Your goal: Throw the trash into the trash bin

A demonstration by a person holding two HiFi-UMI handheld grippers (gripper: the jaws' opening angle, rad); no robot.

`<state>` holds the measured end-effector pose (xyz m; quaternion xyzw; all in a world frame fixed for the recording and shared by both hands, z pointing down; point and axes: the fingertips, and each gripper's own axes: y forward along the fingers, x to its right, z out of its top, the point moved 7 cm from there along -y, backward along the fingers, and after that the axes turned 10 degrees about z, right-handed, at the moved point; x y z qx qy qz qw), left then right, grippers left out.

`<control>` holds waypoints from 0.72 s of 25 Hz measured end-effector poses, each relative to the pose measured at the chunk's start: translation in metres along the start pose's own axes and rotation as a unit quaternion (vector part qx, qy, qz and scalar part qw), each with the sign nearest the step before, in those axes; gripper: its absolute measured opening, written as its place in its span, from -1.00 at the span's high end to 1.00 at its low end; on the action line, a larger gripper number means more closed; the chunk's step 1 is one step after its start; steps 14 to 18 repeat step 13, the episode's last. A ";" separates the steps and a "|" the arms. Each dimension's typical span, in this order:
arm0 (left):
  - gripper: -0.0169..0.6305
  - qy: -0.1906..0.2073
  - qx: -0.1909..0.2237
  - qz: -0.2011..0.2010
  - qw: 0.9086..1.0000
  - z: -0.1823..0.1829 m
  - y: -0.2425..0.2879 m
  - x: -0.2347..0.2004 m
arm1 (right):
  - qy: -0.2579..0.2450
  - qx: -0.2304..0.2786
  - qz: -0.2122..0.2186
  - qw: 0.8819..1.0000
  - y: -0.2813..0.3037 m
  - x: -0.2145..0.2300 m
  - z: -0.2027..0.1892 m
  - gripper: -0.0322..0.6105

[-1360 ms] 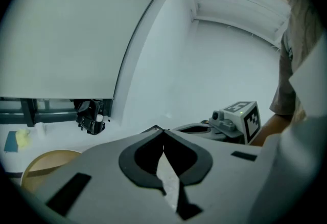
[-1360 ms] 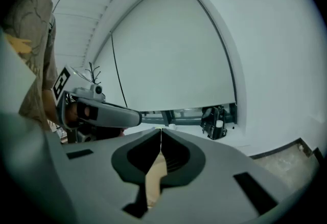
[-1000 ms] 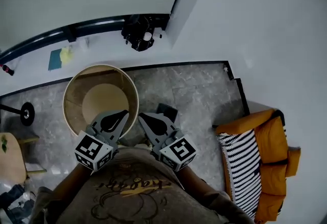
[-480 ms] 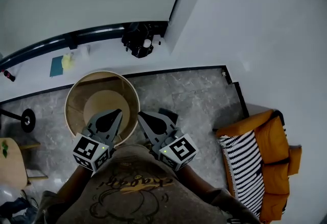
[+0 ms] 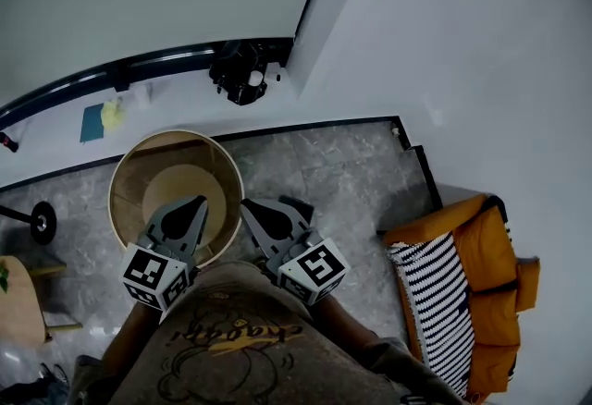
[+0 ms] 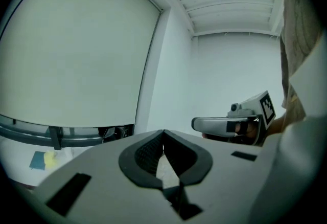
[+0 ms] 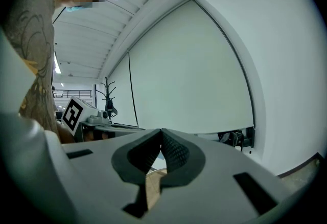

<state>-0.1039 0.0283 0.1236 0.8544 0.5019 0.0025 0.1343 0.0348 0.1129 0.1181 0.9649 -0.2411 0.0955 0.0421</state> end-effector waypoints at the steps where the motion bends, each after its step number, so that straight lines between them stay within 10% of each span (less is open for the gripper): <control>1: 0.89 -0.003 -0.005 0.001 1.000 -0.001 0.001 -0.001 | 0.001 0.002 -0.001 1.000 0.000 0.002 0.000 0.84; 18: 0.89 0.002 0.000 -0.007 1.000 0.000 0.013 -0.001 | 0.006 -0.006 -0.007 1.000 0.002 0.007 -0.006 0.84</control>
